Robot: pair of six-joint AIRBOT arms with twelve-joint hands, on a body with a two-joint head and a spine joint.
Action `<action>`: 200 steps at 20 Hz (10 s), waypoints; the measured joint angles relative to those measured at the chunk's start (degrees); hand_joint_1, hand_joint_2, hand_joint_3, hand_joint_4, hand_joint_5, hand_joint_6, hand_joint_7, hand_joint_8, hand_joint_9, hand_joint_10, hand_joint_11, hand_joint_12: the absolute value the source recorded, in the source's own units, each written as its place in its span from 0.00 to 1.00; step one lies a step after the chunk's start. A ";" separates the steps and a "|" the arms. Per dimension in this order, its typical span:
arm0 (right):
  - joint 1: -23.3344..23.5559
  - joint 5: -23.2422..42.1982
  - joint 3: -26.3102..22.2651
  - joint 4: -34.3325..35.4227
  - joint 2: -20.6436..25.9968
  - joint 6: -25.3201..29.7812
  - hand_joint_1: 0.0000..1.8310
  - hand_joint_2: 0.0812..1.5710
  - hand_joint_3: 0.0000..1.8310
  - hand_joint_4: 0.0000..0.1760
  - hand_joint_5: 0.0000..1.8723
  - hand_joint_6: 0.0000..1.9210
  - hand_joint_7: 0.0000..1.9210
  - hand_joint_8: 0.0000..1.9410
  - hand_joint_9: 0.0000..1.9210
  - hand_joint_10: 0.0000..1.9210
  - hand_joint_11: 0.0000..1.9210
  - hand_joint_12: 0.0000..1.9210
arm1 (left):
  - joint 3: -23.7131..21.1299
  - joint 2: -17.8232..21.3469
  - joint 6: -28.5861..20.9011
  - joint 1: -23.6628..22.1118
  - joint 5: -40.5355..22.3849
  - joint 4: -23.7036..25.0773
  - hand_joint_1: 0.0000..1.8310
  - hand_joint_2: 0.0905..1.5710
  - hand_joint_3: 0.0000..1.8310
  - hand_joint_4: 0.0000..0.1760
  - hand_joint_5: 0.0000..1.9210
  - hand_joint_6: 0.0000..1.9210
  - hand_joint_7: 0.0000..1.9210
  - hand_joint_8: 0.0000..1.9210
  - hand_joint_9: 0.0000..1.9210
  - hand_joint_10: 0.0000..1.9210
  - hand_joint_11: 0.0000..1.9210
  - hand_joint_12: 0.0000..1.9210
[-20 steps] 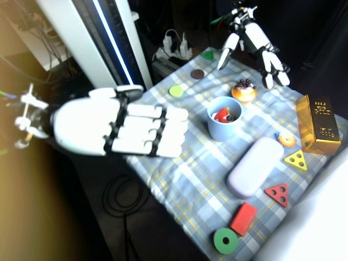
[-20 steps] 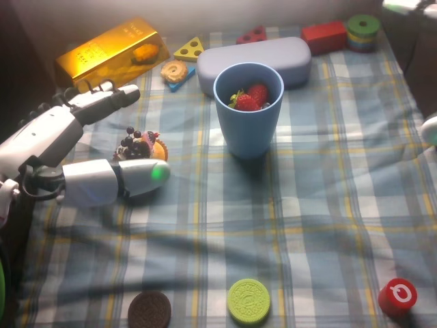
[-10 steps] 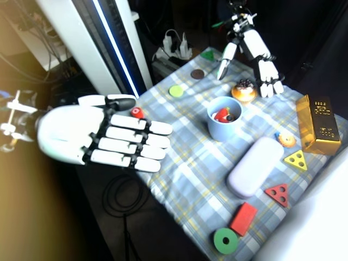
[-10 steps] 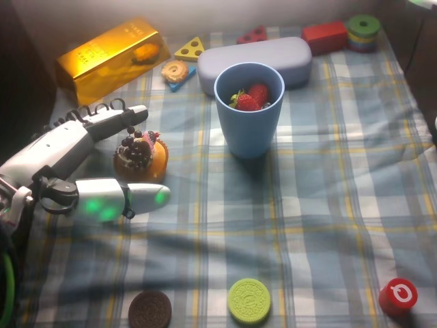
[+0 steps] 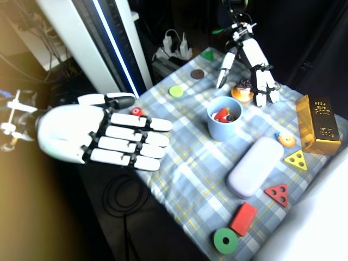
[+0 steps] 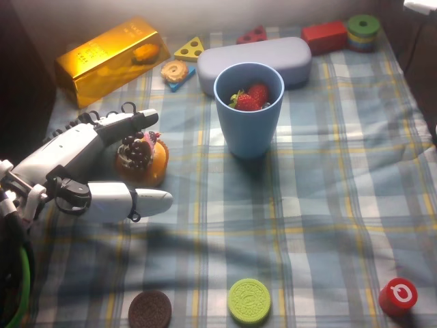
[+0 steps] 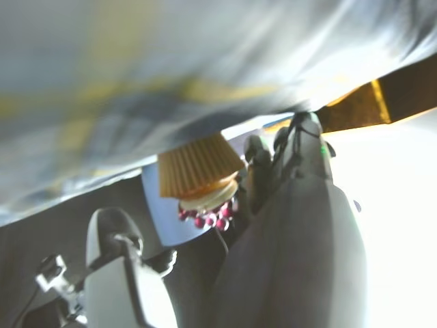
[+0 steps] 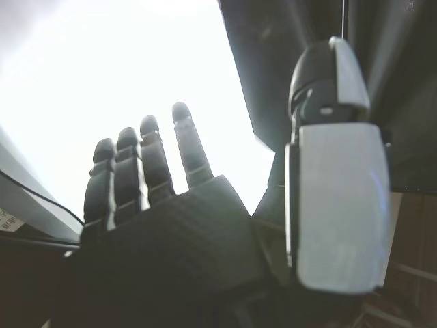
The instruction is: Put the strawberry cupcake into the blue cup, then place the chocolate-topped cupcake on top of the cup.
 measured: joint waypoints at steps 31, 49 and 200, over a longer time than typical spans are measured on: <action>-1.44 0.85 -0.37 1.01 -0.39 0.00 0.01 0.62 0.00 0.13 0.02 0.00 0.04 0.00 0.00 0.00 0.00 0.00 | -3.61 4.90 0.04 -1.86 -5.66 1.31 0.57 0.59 0.00 0.26 0.44 0.00 0.44 0.00 0.13 0.00 0.00 0.00; -1.68 0.72 -0.35 1.36 -0.42 0.00 0.01 0.62 0.00 0.02 0.03 0.00 0.04 0.00 0.00 0.00 0.00 0.00 | -3.63 6.56 0.02 -8.94 -4.98 6.88 0.46 0.55 0.00 0.12 0.39 0.00 0.32 0.00 0.07 0.00 0.00 0.00; -5.38 1.70 -0.63 2.89 -1.01 0.76 0.03 0.60 0.00 0.00 0.02 0.00 0.05 0.00 0.00 0.00 0.00 0.00 | 3.69 -1.86 -2.75 -21.42 0.17 14.16 0.27 0.56 0.00 0.45 0.21 0.00 0.18 0.01 0.03 0.00 0.00 0.00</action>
